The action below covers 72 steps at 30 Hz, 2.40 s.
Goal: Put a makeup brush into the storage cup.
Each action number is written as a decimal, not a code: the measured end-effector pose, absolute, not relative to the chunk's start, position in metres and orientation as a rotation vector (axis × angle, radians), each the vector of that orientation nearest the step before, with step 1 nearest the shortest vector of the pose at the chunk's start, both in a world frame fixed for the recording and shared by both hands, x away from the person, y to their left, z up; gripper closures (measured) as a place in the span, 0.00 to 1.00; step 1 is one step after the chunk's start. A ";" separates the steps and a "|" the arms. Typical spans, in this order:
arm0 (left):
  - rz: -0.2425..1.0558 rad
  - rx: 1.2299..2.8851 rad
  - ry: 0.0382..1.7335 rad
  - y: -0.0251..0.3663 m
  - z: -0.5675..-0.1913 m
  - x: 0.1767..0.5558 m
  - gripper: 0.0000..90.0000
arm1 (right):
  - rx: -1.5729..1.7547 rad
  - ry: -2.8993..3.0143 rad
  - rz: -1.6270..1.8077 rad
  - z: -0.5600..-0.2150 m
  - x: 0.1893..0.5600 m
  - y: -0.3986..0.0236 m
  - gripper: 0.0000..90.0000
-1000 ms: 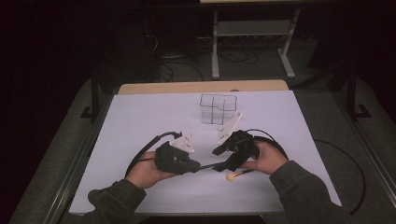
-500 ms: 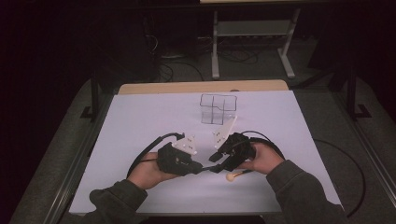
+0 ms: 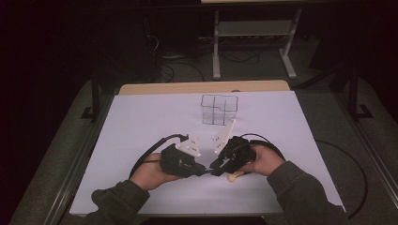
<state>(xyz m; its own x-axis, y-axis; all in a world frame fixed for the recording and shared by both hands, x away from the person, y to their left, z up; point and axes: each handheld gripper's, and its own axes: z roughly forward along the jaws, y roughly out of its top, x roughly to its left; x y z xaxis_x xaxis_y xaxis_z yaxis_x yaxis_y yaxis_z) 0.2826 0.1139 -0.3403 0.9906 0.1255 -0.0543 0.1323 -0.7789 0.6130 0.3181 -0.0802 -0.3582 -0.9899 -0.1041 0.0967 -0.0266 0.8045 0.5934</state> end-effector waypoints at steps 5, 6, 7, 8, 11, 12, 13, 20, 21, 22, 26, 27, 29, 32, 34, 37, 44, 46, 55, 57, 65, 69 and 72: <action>-0.020 2.478 0.175 0.113 -0.342 0.283 0.93 | 0.161 -2.861 -0.909 -0.361 0.315 -0.078 0.92; -0.021 2.479 0.173 0.113 -0.342 0.282 0.93 | 0.161 -2.861 -0.909 -0.361 0.315 -0.078 0.92; -0.025 2.477 0.175 0.112 -0.343 0.282 0.93 | 0.168 -2.855 -0.909 -0.362 0.315 -0.079 0.92; -0.025 2.477 0.175 0.112 -0.343 0.282 0.93 | 0.168 -2.853 -0.914 -0.363 0.315 -0.079 0.92; -0.037 2.474 0.172 0.113 -0.344 0.284 0.93 | 0.168 -2.853 -0.931 -0.364 0.315 -0.081 0.93; -0.042 2.469 0.173 0.113 -0.343 0.284 0.93 | 0.168 -2.853 -0.931 -0.364 0.315 -0.081 0.93; -0.045 2.461 0.174 0.114 -0.344 0.285 0.91 | 0.152 -2.851 -0.937 -0.364 0.314 -0.082 0.93; -0.043 2.431 0.194 0.117 -0.341 0.283 0.76 | 0.126 -2.868 -0.966 -0.364 0.314 -0.089 0.93; -0.055 2.420 0.211 0.119 -0.341 0.282 0.73 | 0.123 -2.865 -0.982 -0.364 0.315 -0.092 0.93; -0.049 2.424 0.205 0.120 -0.341 0.283 0.73 | 0.123 -2.865 -0.982 -0.364 0.315 -0.092 0.93; -0.033 2.410 0.227 0.126 -0.341 0.282 0.71 | 0.106 -2.869 -0.990 -0.365 0.314 -0.097 0.93; -0.028 2.405 0.233 0.127 -0.341 0.282 0.70 | 0.103 -2.868 -0.995 -0.365 0.314 -0.098 0.93; -0.030 2.399 0.237 0.130 -0.341 0.282 0.69 | 0.088 -2.868 -1.005 -0.365 0.313 -0.101 0.93; -0.031 2.392 0.250 0.134 -0.341 0.282 0.68 | 0.075 -2.874 -1.014 -0.364 0.313 -0.104 0.93; -0.030 2.394 0.251 0.136 -0.342 0.282 0.68 | 0.071 -2.875 -1.020 -0.364 0.312 -0.105 0.93; -0.037 2.390 0.265 0.138 -0.344 0.282 0.67 | 0.071 -2.876 -1.028 -0.363 0.310 -0.106 0.93; -0.035 2.377 0.274 0.141 -0.346 0.282 0.71 | 0.079 -2.884 -1.047 -0.364 0.311 -0.108 0.93; -0.036 2.373 0.267 0.141 -0.346 0.283 0.78 | 0.076 -2.884 -1.047 -0.364 0.310 -0.108 0.93; -0.039 2.389 0.245 0.139 -0.345 0.283 0.91 | 0.080 -2.883 -1.062 -0.365 0.310 -0.109 0.93; -0.044 2.389 0.240 0.139 -0.344 0.283 0.92 | 0.077 -2.872 -1.065 -0.367 0.310 -0.109 0.93; -0.038 2.429 0.208 0.134 -0.341 0.282 0.93 | 0.069 -2.872 -1.049 -0.375 0.310 -0.107 0.91; -0.033 2.434 0.208 0.133 -0.339 0.282 0.93 | 0.048 -2.870 -1.020 -0.376 0.309 -0.105 0.91; -0.029 2.432 0.211 0.132 -0.339 0.282 0.94 | 0.037 -2.866 -1.017 -0.376 0.310 -0.105 0.90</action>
<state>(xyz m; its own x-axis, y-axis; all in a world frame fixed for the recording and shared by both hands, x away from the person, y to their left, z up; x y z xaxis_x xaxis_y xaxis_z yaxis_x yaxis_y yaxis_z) 0.2818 0.1319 -0.3386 0.9865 0.1443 -0.0769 0.1598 -0.7516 0.6399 0.3101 -0.1046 -0.3760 -0.9947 -0.0565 0.0861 0.0104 0.7766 0.6299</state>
